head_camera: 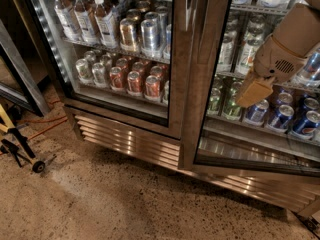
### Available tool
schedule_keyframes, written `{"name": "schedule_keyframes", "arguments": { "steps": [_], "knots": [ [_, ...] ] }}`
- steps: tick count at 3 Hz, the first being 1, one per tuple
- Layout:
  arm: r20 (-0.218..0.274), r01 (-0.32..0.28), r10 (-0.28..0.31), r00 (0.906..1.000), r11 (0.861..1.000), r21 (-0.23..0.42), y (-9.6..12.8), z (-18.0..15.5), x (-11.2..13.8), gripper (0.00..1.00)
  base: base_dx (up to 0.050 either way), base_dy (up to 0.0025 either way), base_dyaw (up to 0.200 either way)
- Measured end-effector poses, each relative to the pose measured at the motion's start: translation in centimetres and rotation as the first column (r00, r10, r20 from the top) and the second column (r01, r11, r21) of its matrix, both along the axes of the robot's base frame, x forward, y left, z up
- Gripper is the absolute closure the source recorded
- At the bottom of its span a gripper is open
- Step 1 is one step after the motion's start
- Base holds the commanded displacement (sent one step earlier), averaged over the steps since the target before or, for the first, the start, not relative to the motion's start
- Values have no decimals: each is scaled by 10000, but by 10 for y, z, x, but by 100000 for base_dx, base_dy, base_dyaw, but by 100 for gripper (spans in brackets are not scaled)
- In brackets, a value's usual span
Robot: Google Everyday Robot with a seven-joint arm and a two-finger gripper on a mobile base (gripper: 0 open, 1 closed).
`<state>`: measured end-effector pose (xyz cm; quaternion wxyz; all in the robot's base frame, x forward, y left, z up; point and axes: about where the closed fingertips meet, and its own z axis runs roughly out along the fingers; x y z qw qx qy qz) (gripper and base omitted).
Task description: Close right fridge door
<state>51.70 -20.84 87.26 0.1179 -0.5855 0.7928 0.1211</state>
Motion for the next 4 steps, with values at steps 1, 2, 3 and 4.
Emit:
{"name": "schedule_keyframes", "arguments": {
  "steps": [1,2,3,4],
  "knots": [
    [0,0,0,10000,10000,0,0,0,0,100,4995,3,-46],
    [0,0,0,10000,10000,0,0,0,0,100,4998,1,-27],
    [0,0,0,10000,10000,0,0,0,0,100,-5002,6,-41],
    [0,0,0,10000,10000,0,0,0,0,100,5004,-2,31]
  ]
}}
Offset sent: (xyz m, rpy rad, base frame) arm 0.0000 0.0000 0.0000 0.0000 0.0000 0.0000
